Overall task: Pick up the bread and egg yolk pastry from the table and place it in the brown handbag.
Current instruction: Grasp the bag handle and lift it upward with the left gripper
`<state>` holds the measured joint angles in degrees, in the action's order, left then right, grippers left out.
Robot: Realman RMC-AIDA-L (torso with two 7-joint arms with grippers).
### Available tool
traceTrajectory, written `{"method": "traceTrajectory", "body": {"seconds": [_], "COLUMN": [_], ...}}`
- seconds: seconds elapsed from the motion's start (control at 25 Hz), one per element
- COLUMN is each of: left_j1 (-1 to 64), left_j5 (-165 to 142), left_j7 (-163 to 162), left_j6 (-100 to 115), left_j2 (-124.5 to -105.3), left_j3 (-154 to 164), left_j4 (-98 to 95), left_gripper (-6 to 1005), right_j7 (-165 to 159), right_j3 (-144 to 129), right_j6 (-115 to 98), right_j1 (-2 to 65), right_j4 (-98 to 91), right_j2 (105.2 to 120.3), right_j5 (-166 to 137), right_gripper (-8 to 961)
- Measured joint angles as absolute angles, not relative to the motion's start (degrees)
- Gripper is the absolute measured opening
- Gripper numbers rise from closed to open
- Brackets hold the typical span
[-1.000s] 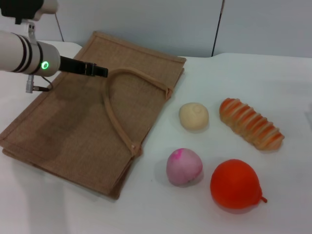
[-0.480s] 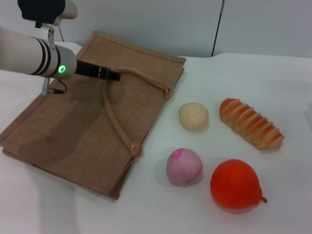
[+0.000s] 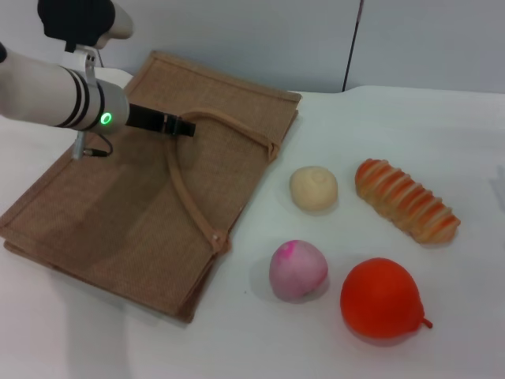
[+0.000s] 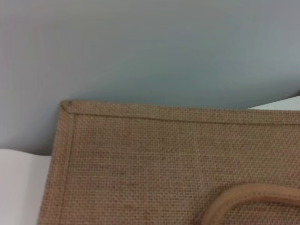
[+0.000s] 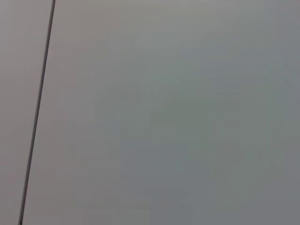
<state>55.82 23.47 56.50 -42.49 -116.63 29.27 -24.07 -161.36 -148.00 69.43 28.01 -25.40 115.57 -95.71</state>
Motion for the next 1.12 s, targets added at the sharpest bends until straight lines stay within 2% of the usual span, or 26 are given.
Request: {"method": "traceTrajectory", "body": {"seconds": [0.92,1.04,1.12], "left_j1": [56.95,56.95,56.97], "left_j5": [22.75,22.62,22.56], "left_j7": [57.66,57.67,57.67], "left_j6": [-38.93,-38.93,-38.93], "left_j2": [-116.38,-116.36,-116.36], "left_j3": [29.26,29.26,29.26], "left_j4": [-20.12,-20.12,-20.08], "left_gripper": [637,412,330], "right_j7": [-161.36,-161.36,-161.36], "right_j3": [-148.01,-148.01,-148.01], "right_j6": [69.43,69.43,69.43], "right_j1": [28.13,28.13,28.13], "right_j4": [-25.49,-25.49,-25.49], "right_j2": [115.58,115.58,115.58], "right_j5": [-95.71,-95.71,-95.71], "right_gripper": [890,890,890]}}
